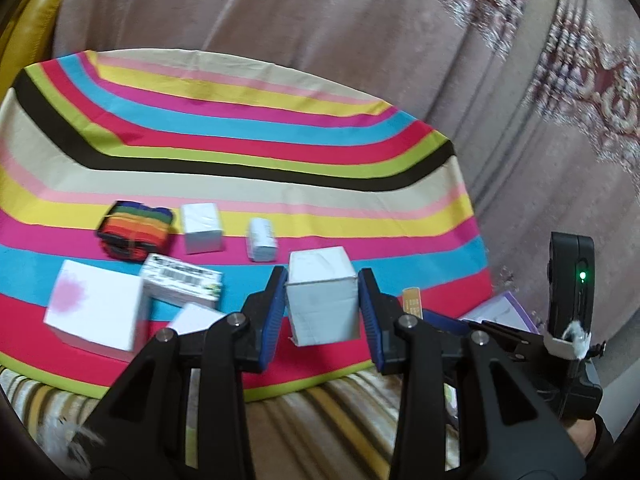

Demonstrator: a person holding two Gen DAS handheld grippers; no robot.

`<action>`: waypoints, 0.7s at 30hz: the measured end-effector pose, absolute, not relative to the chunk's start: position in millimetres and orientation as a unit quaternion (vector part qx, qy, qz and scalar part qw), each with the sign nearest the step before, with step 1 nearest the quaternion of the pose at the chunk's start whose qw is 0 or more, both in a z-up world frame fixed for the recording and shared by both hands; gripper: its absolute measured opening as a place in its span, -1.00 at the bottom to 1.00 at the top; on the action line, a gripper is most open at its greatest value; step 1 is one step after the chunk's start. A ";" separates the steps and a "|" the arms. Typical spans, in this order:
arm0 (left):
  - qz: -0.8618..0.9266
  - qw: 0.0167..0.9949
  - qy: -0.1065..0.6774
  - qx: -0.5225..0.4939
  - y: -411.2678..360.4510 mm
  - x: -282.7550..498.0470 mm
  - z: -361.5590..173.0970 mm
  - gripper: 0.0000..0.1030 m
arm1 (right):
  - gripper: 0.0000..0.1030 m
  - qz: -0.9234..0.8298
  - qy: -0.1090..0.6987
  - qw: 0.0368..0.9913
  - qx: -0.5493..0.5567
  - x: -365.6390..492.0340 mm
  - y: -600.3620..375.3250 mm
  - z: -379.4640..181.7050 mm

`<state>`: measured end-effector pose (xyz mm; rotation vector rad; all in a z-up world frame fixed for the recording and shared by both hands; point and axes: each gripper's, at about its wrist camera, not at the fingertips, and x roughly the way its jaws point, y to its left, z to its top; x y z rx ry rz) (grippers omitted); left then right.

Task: Organize objects
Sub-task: 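Carry the dental box into the storage box with the right gripper while the left drops the cube box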

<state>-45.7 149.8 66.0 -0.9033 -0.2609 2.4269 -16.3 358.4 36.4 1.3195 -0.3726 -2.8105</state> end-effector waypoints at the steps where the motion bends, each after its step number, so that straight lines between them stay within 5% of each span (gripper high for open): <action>1: 0.898 0.271 -0.094 -0.335 155.1 -44.7 66.7 -0.22 | -0.33 -0.898 -0.121 0.001 0.423 -11.3 365.2 35.7; 21: 0.837 0.408 -0.019 -0.365 278.7 3.4 66.2 -0.22 | -0.32 -0.875 -0.161 -0.178 0.420 74.4 508.4 32.8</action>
